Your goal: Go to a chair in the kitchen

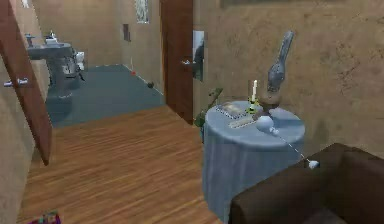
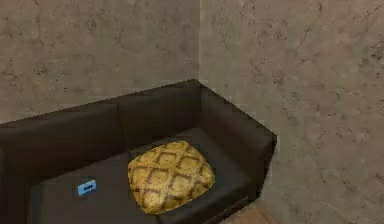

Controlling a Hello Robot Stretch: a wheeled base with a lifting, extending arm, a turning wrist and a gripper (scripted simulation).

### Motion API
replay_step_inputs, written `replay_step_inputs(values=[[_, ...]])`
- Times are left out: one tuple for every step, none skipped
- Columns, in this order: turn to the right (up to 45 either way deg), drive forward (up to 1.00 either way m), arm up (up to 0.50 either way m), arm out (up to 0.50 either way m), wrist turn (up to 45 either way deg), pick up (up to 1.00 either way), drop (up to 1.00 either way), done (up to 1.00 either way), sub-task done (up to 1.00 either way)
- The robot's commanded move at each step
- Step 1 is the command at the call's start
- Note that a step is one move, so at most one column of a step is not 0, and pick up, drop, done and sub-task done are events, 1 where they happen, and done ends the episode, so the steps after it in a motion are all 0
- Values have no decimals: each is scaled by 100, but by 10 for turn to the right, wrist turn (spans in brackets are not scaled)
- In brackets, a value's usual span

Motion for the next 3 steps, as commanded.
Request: replay_step_inputs(values=[[-450, 0, 0, 0, 0, 0, 0, 0, 0], [-450, 0, 0, 0, 0, 0, 0, 0, 0], [-240, 0, 0, 0, 0, 0, 0, 0, 0]])
